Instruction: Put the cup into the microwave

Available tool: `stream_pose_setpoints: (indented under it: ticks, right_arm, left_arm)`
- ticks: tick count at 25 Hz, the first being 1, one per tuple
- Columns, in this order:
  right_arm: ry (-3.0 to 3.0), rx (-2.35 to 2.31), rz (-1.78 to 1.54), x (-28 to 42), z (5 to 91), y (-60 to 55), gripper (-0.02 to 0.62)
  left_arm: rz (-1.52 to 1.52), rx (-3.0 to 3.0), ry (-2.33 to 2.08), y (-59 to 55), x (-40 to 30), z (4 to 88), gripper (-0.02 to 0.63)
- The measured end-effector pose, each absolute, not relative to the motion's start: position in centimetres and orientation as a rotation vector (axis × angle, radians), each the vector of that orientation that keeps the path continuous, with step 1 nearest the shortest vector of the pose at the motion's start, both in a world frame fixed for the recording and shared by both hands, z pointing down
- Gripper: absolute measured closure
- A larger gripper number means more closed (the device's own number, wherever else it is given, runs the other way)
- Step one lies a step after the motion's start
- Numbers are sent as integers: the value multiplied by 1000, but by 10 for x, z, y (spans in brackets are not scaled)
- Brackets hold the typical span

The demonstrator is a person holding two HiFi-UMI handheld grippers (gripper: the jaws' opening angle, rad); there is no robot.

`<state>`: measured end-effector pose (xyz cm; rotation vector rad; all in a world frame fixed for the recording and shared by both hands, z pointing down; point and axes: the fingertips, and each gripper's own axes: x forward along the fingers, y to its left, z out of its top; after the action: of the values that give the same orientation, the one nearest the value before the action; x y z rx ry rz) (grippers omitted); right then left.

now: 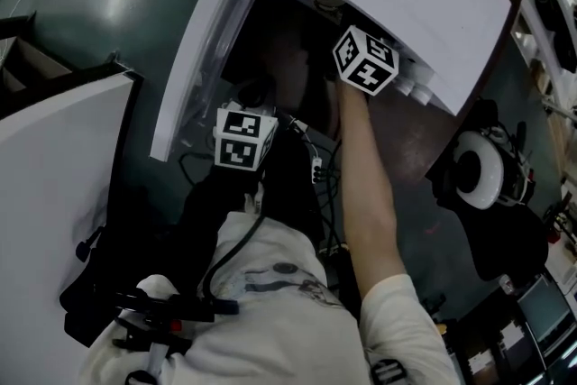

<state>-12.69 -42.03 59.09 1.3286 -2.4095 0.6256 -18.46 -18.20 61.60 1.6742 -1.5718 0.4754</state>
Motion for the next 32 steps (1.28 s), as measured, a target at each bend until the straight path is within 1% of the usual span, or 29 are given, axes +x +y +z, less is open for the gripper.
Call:
stream_pose_setpoints:
  ticks: [6, 18, 23, 25, 28, 31, 32]
  right_arm:
    - [-2362, 1470, 627, -119, 593, -440, 551]
    - [-2223, 1808, 655, -90, 596, -461, 554]
    - [-2240, 1747, 598, -94, 595, -459, 551]
    - [-2259, 1698, 587, -98, 595, -456, 531]
    - [-2291, 1618, 583, -103, 598, -450, 520]
    - [-2314, 1553, 569, -108, 598, -437, 469]
    - [-2322, 1537, 557, -109, 597, -431, 463]
  left_arm:
    - [485, 1688, -1558, -196, -188, 611, 607]
    - [526, 1665, -1532, -184, -189, 623, 607]
    - [508, 1667, -1534, -185, -188, 622, 607]
    - [509, 1670, -1529, -184, -186, 621, 607]
    - [498, 1685, -1532, -187, -183, 616, 607]
    - [500, 1700, -1533, -189, -180, 611, 607]
    - [502, 1705, -1533, -189, -179, 610, 607]
